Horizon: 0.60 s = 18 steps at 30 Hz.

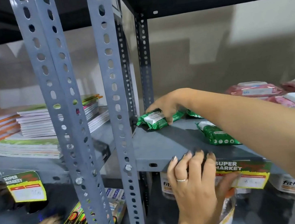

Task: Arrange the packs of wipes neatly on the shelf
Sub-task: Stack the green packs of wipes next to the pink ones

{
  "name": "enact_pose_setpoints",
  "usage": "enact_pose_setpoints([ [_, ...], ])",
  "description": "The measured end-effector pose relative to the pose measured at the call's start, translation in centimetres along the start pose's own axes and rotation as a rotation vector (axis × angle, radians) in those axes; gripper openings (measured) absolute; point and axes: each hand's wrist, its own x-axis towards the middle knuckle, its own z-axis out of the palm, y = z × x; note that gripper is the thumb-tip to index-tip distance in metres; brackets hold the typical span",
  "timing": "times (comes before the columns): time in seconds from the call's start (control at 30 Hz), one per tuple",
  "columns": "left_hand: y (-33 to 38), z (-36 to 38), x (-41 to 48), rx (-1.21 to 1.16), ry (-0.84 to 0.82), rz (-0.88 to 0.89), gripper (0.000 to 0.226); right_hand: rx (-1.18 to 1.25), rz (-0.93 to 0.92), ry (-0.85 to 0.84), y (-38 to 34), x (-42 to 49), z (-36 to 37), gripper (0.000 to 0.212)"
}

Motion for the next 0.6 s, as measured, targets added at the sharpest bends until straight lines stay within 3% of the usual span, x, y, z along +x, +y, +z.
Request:
enact_pose_setpoints([
  [0.13, 0.0, 0.2, -0.1, -0.004, 0.016, 0.002, 0.057, 0.09, -0.042, 0.042, 0.3, -1.3, -0.5, 0.083],
  [0.33, 0.1, 0.1, 0.1, 0.011, 0.015, 0.011, 0.056, 0.115, -0.047, 0.063, 0.7, -7.3, -3.1, 0.084],
  [0.6, -0.2, -0.1, 0.1, 0.012, -0.024, -0.002, 0.054, 0.157, 0.177, -0.076, 4.5, -17.5, -2.1, 0.087],
])
